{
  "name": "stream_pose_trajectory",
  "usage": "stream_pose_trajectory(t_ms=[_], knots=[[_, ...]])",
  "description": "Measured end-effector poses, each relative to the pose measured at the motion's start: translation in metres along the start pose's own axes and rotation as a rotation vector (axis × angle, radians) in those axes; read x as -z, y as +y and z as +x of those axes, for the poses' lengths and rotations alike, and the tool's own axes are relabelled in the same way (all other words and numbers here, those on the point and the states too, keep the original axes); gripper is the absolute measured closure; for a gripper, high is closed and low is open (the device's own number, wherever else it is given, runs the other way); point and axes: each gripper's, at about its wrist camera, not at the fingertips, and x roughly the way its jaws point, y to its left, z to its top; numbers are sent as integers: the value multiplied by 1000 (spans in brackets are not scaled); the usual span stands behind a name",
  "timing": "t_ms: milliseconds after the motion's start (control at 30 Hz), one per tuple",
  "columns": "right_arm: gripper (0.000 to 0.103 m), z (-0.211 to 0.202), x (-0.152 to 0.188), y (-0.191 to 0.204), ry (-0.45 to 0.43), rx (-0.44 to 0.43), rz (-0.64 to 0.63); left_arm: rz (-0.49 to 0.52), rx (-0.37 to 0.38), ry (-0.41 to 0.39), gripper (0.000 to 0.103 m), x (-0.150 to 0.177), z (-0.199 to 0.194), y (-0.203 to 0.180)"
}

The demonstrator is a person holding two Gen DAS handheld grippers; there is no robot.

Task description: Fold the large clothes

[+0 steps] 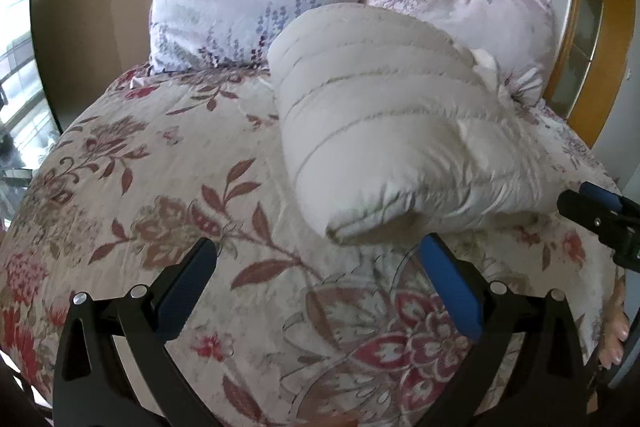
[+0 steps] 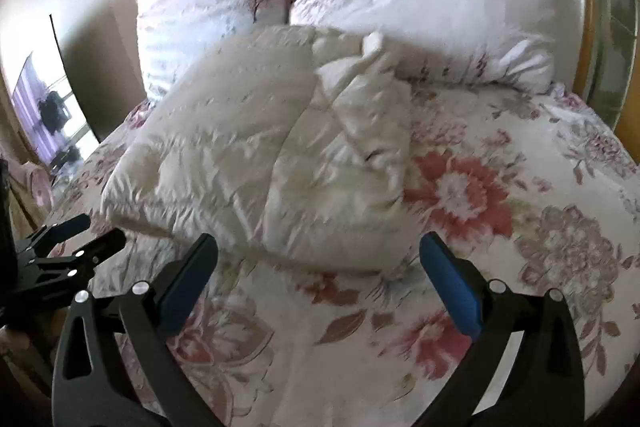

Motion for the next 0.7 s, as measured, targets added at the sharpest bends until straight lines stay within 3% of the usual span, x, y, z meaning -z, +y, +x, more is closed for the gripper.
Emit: stream_pose_trajectory(t_ms=[233,700], knots=[[2,9,16,11,22,54,-43,-13,5,26,1,12,11,1],[2,24,27,5,52,39,-24,-1,-4,29,1,15,16,-2]])
